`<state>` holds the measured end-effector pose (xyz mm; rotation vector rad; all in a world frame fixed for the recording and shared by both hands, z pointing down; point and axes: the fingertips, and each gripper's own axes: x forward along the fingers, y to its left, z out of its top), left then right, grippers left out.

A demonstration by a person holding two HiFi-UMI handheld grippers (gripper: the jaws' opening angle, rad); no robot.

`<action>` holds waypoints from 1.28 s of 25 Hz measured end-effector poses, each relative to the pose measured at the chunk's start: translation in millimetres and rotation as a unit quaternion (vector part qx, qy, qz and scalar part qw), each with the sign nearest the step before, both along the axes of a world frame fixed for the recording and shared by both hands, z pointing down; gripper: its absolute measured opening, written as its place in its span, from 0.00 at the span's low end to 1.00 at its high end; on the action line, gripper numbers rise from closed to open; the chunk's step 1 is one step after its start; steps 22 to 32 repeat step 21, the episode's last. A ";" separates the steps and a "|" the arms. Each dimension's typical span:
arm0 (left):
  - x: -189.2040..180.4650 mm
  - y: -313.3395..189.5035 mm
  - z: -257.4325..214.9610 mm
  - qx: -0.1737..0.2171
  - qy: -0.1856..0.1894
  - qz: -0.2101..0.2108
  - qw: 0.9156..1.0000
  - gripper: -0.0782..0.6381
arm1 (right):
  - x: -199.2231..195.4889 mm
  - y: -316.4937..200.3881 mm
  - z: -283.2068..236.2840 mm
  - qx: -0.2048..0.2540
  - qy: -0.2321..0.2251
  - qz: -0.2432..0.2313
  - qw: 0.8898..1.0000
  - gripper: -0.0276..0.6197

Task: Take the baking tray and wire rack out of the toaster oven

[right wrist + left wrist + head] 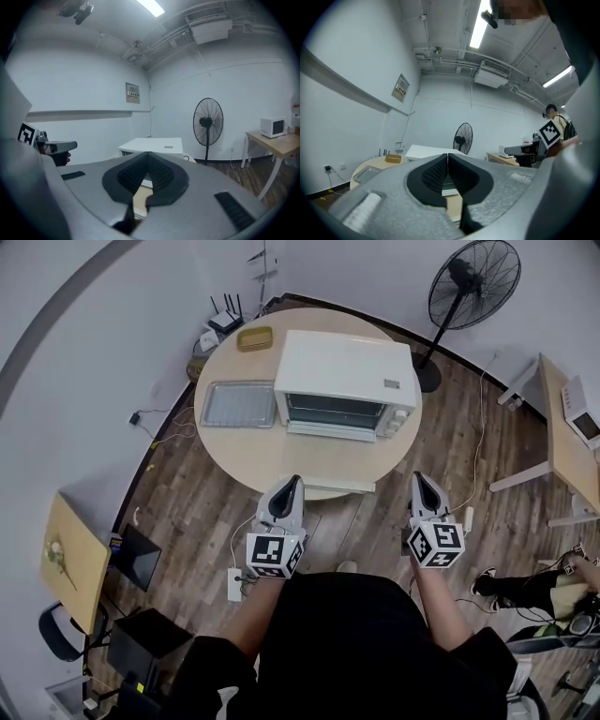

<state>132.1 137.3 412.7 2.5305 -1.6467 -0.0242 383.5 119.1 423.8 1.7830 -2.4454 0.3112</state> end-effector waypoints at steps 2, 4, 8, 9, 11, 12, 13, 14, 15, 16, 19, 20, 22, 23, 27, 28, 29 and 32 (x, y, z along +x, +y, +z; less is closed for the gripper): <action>8.1 0.8 -0.1 0.000 0.000 -0.005 1.000 0.14 | 5.8 0.2 1.4 -0.001 -0.006 -0.005 1.000 0.04; 14.7 3.8 -0.2 -0.001 -0.001 -0.008 1.000 0.14 | 11.0 2.8 3.3 -0.004 -0.011 -0.009 1.000 0.04; 24.9 8.8 3.9 -0.004 -0.001 -0.014 1.000 0.14 | 18.2 9.5 7.0 -0.003 -0.004 -0.016 1.000 0.04; 26.8 9.4 5.2 -0.006 0.001 -0.015 1.000 0.14 | 19.2 10.8 8.1 -0.003 -0.002 -0.019 1.000 0.04; 32.4 11.6 7.4 -0.014 0.013 -0.017 1.000 0.14 | 22.2 14.5 11.7 -0.006 -0.003 -0.023 1.000 0.04; 36.5 13.0 7.7 -0.018 0.020 -0.016 1.000 0.14 | 24.2 16.2 13.8 -0.008 -0.005 -0.025 1.000 0.04; 41.2 14.4 7.5 -0.019 0.024 -0.015 0.999 0.14 | 26.2 17.4 15.8 -0.010 -0.007 -0.026 1.000 0.04; 45.9 15.7 7.0 -0.019 0.026 -0.013 0.999 0.14 | 28.1 18.6 17.4 -0.012 -0.009 -0.027 1.000 0.04; 49.9 17.2 6.6 -0.018 0.026 -0.012 0.999 0.14 | 29.3 19.9 18.3 -0.012 -0.010 -0.027 1.000 0.04; 52.7 18.4 6.5 -0.017 0.025 -0.010 0.999 0.14 | 29.7 21.0 18.8 -0.012 -0.010 -0.027 1.000 0.04; 53.7 21.5 7.5 -0.021 0.028 -0.006 0.999 0.14 | 26.7 23.7 19.3 -0.012 -0.010 -0.027 1.000 0.04; 52.8 23.2 8.2 -0.024 0.030 -0.006 0.999 0.14 | 25.2 25.1 19.6 -0.013 -0.011 -0.026 1.000 0.04; 51.8 25.0 8.8 -0.027 0.031 -0.005 0.999 0.14 | 23.7 26.7 19.8 -0.014 -0.011 -0.026 1.000 0.04; 51.8 25.0 8.8 -0.027 0.031 -0.005 0.999 0.14 | 23.7 26.7 19.8 -0.014 -0.011 -0.026 1.000 0.04; 51.8 25.0 8.8 -0.027 0.031 -0.005 0.999 0.14 | 23.7 26.7 19.8 -0.014 -0.011 -0.026 1.000 0.04; 51.8 25.0 8.8 -0.027 0.031 -0.005 0.999 0.14 | 23.7 26.7 19.8 -0.014 -0.011 -0.026 1.000 0.04; 51.8 25.0 8.8 -0.027 0.031 -0.005 0.999 0.14 | 23.7 26.7 19.8 -0.014 -0.011 -0.026 1.000 0.04; 51.8 25.0 8.8 -0.027 0.031 -0.005 0.999 0.14 | 23.7 26.7 19.8 -0.014 -0.011 -0.026 1.000 0.04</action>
